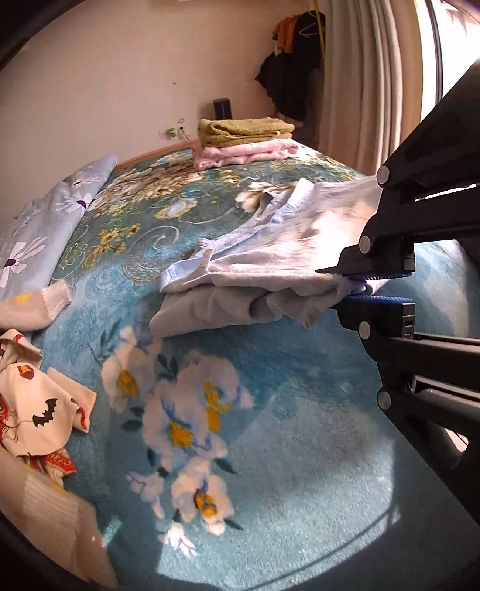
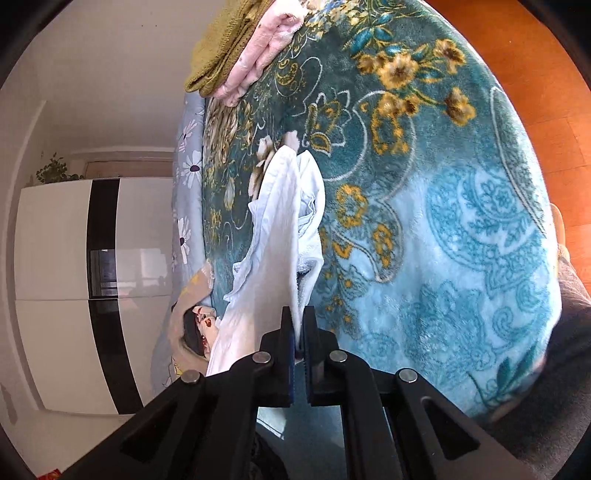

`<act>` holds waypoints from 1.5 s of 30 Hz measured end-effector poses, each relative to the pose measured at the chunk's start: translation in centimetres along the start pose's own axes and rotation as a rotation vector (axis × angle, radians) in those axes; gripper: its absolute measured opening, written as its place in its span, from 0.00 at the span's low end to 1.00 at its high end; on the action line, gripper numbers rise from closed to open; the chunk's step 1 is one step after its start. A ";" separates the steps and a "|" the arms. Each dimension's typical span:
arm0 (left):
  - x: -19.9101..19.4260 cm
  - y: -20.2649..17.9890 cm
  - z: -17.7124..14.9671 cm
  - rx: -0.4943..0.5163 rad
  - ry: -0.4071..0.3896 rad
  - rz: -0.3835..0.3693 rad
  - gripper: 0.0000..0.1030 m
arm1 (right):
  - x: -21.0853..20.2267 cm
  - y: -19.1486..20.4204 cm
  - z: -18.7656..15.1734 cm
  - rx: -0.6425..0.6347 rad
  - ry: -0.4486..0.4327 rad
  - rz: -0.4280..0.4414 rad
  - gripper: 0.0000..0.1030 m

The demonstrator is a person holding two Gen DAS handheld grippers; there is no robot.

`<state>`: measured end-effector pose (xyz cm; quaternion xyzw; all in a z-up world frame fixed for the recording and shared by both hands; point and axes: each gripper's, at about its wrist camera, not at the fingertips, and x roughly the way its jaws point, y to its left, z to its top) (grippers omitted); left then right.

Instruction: Fold clothes

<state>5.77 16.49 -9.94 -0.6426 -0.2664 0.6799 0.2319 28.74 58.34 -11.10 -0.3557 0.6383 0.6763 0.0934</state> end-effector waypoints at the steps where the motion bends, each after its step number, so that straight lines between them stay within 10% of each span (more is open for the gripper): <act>1: 0.4 0.9 -0.9 0.000 0.025 0.029 0.07 | -0.2 -0.7 -0.5 0.011 0.009 -0.017 0.03; 22: -2.0 8.0 -2.9 -0.109 0.033 0.254 0.11 | 0.6 -5.0 -2.7 0.082 0.067 -0.114 0.04; 31: 2.9 -5.4 -6.6 0.360 0.155 0.106 0.11 | 0.4 -5.1 -2.9 0.076 0.060 -0.096 0.04; 37: 9.7 -10.9 -11.9 0.632 0.304 0.169 0.11 | 0.2 -5.2 -3.0 0.071 0.055 -0.086 0.04; 45: 11.7 -8.7 -11.5 0.569 0.350 0.214 0.11 | 0.2 -4.4 -3.2 0.031 0.046 -0.122 0.04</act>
